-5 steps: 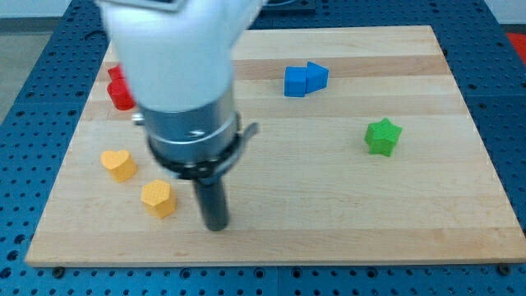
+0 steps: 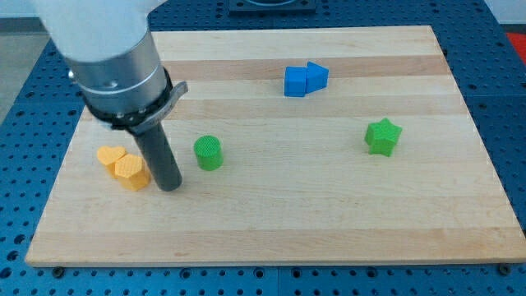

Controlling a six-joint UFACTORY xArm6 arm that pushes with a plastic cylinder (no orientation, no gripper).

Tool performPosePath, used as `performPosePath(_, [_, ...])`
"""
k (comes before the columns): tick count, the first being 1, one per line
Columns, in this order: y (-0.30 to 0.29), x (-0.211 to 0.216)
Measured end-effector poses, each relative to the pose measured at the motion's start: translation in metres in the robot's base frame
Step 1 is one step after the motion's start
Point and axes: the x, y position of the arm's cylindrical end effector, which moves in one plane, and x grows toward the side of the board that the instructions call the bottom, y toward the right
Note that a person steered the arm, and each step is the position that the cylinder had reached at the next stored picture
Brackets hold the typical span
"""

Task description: Slide the green circle to the green star

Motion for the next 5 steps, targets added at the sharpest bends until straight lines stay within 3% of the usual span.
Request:
performPosePath(2, [0.010, -0.033])
performPosePath(4, [0.179, -0.061])
performPosePath(5, [0.213, -0.065])
